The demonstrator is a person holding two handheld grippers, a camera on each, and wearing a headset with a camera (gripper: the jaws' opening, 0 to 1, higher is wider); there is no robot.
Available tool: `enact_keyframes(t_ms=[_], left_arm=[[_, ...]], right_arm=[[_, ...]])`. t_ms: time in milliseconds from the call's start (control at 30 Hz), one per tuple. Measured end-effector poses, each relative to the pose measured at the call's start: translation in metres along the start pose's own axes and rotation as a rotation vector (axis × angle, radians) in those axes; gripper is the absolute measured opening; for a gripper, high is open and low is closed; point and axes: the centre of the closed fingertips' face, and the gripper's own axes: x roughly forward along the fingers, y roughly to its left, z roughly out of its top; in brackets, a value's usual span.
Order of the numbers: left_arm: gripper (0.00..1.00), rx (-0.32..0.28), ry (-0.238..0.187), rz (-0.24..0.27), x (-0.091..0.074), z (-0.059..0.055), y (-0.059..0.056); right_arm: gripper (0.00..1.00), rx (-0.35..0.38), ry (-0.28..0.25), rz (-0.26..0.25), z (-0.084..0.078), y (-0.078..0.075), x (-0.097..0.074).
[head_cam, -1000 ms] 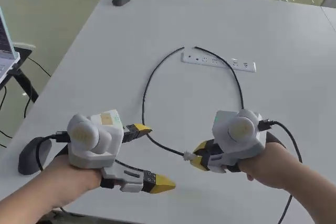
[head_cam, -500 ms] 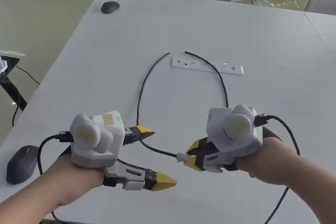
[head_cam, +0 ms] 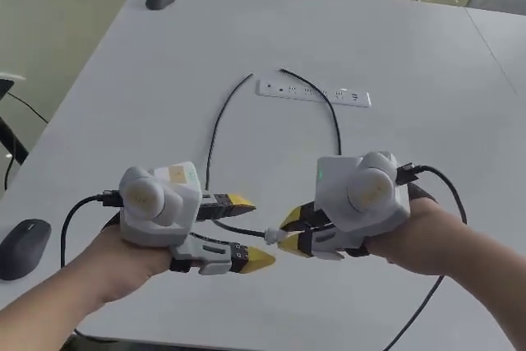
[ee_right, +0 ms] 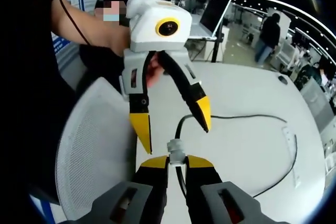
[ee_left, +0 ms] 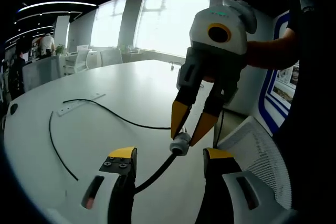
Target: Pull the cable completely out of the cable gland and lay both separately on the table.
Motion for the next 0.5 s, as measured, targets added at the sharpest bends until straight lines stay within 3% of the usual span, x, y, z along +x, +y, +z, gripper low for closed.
enact_keyframes(t_ms=[500], left_arm=[[0.35,0.003,-0.004,-0.054,0.006,-0.001,-0.013]], right_arm=[[0.06,-0.027,-0.001,0.026,-0.004,0.007,0.0]])
